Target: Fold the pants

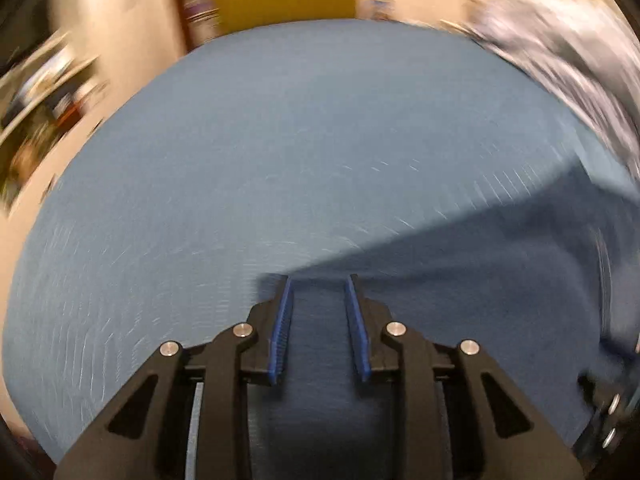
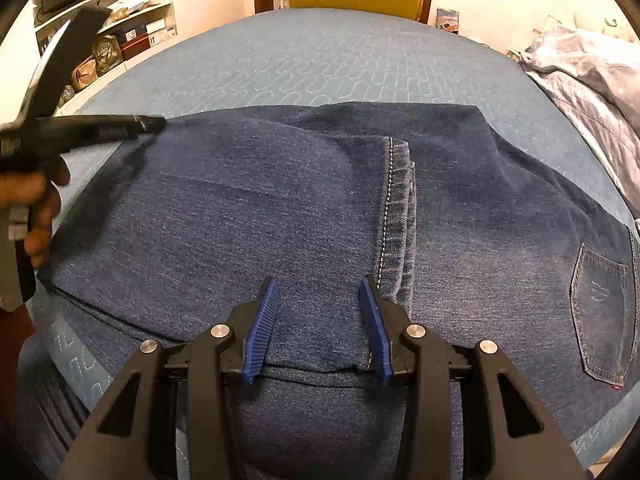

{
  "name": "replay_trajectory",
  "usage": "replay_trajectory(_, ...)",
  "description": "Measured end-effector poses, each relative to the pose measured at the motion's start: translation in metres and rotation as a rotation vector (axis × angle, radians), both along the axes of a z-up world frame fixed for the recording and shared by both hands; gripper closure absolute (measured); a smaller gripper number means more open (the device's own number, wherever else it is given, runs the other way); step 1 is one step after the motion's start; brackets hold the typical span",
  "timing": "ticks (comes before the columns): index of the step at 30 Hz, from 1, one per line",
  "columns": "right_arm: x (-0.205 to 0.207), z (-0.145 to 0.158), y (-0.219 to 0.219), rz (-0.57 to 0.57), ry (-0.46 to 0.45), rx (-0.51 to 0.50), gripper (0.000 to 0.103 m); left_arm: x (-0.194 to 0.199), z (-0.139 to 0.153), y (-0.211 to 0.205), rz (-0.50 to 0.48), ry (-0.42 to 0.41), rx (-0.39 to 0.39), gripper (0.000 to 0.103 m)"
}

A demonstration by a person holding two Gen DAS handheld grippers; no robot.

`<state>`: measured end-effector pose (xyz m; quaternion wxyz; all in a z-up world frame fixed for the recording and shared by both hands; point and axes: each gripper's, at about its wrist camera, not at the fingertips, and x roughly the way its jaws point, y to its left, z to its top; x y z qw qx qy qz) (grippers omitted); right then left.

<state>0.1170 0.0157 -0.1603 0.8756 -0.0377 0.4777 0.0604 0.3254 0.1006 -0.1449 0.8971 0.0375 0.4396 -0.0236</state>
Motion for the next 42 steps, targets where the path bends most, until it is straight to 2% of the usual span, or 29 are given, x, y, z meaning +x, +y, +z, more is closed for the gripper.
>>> replay_trajectory(2, 0.002, 0.0, -0.002, -0.002, 0.006, 0.007, 0.063, -0.016, 0.02, 0.006, 0.037, -0.059, -0.006, 0.075)
replay_trajectory(3, 0.004, 0.001, -0.004, -0.003, 0.008, 0.01, 0.063, -0.031, 0.031, 0.007, 0.023, -0.088, -0.049, 0.074)
replay_trajectory(5, 0.004, 0.004, -0.004, -0.003, 0.015, 0.01, 0.063, -0.055, 0.041, 0.012, 0.014, -0.105, -0.084, 0.07)
replay_trajectory(7, 0.009, 0.012, -0.011, -0.015, 0.03, 0.039, 0.062, -0.085, 0.04, 0.008, 0.011, -0.104, -0.1, 0.07)
replay_trajectory(9, 0.015, 0.03, -0.018, -0.029, -0.012, 0.071, 0.055, -0.113, 0.039, 0.014, 0.007, -0.091, -0.138, 0.07)
replay_trajectory(10, 0.02, 0.04, -0.019, -0.03, -0.047, 0.063, 0.051, -0.128, 0.032, 0.01, 0.005, -0.077, -0.142, 0.07)
replay_trajectory(11, 0.028, 0.048, -0.02, -0.028, -0.078, 0.056, 0.041, -0.141, 0.025, 0.006, 0.003, -0.064, -0.136, 0.07)
replay_trajectory(12, 0.036, 0.051, -0.021, -0.028, -0.088, 0.056, 0.038, -0.15, 0.015, 0.003, -0.004, -0.042, -0.127, 0.07)
replay_trajectory(15, 0.066, 0.048, -0.02, -0.041, -0.093, 0.012, 0.038, -0.159, -0.01, -0.009, -0.002, 0.001, -0.113, 0.07)
replay_trajectory(18, 0.091, 0.023, -0.026, -0.073, -0.01, -0.046, 0.039, -0.163, -0.024, -0.017, -0.02, -0.016, -0.037, 0.07)
replay_trajectory(19, 0.097, 0.009, -0.031, -0.092, 0.036, -0.072, 0.039, -0.161, -0.025, -0.015, -0.012, -0.013, -0.047, 0.07)
replay_trajectory(20, 0.098, 0.003, -0.037, -0.095, 0.047, -0.045, 0.04, -0.161, -0.026, -0.013, -0.001, -0.008, -0.07, 0.07)
replay_trajectory(22, 0.095, -0.002, -0.043, -0.097, 0.036, -0.008, 0.039, -0.162, -0.026, -0.011, 0.001, 0.001, -0.088, 0.07)
replay_trajectory(27, 0.091, -0.005, -0.04, -0.089, 0.015, -0.032, 0.038, -0.15, -0.015, -0.015, 0.0, 0.01, -0.059, 0.068)
replay_trajectory(29, 0.09, -0.006, -0.04, -0.088, 0.019, -0.027, 0.038, -0.15, -0.001, -0.015, 0.013, -0.009, -0.095, 0.066)
replay_trajectory(31, 0.091, -0.006, -0.04, -0.085, 0.022, -0.031, 0.037, -0.155, 0.007, -0.017, 0.01, -0.032, -0.091, 0.061)
replay_trajectory(34, 0.09, -0.007, -0.044, -0.092, 0.027, -0.027, 0.037, -0.154, -0.008, -0.018, 0.016, 0.044, -0.074, 0.061)
replay_trajectory(40, 0.058, 0.024, -0.049, -0.11, 0.002, -0.018, 0.035, -0.155, -0.011, -0.018, 0.024, 0.044, -0.08, 0.06)
replay_trajectory(42, 0.04, 0.031, -0.045, -0.091, -0.012, -0.035, 0.027, -0.155, -0.011, -0.021, 0.021, 0.045, -0.059, 0.059)
